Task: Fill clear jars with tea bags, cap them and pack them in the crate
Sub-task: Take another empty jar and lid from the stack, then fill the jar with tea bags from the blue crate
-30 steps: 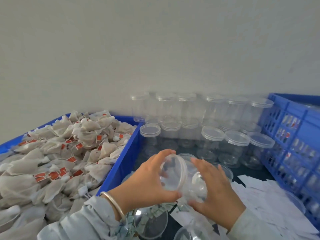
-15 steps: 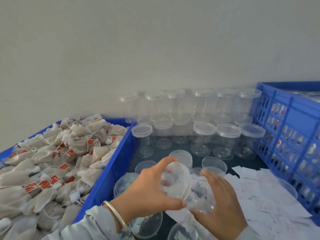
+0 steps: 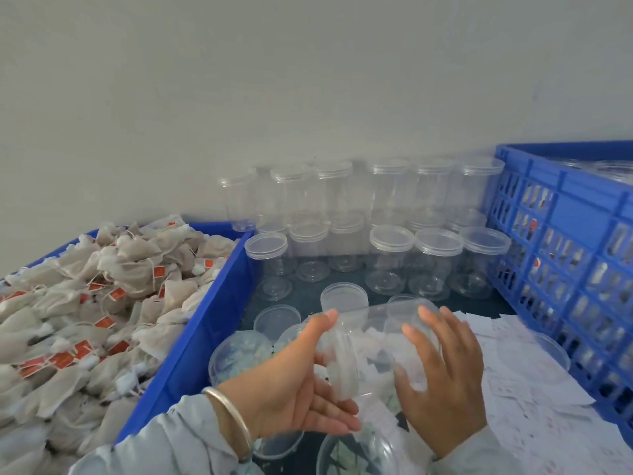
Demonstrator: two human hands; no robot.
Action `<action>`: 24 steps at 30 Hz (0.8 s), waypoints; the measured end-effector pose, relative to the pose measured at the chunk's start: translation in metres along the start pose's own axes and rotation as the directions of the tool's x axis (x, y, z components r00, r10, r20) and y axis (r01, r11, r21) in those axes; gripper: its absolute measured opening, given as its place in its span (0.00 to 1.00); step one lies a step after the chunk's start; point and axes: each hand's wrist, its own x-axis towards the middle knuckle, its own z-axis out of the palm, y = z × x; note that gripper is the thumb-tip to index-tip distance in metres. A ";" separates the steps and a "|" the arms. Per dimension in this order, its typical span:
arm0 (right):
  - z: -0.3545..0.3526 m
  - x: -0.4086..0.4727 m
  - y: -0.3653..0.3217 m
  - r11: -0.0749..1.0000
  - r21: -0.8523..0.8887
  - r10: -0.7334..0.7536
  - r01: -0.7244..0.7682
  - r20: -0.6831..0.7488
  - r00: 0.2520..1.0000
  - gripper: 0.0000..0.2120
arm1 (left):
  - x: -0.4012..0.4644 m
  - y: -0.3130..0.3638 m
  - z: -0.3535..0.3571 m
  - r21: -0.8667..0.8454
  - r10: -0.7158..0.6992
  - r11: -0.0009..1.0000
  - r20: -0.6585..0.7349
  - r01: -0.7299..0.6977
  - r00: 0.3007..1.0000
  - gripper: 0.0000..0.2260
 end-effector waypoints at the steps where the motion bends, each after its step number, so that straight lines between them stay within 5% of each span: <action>1: 0.000 0.000 0.000 1.000 -0.003 -0.006 0.006 -0.027 1.000 0.18 | -0.001 0.001 0.000 -0.027 -0.038 0.999 0.049 0.039 0.998 0.50; 5: 0.001 0.002 0.001 1.000 -0.011 0.006 -0.007 -0.081 0.997 0.18 | -0.006 0.003 -0.001 -0.010 -0.124 0.992 0.189 0.128 0.974 0.51; 17: 0.000 0.004 -0.006 0.994 -0.027 0.102 -0.108 -0.163 0.981 0.17 | -0.003 0.003 -0.009 0.160 -0.199 0.975 0.321 0.154 0.926 0.45; 21: -0.009 0.009 0.009 0.915 0.079 0.404 -0.396 -0.152 0.902 0.31 | -0.003 0.003 -0.014 0.283 -0.213 0.950 0.291 0.129 0.933 0.44; 24: -0.014 0.009 0.025 0.811 0.117 0.585 -0.573 -0.136 0.800 0.39 | -0.008 0.005 -0.015 0.207 -0.130 0.975 0.251 0.078 0.959 0.41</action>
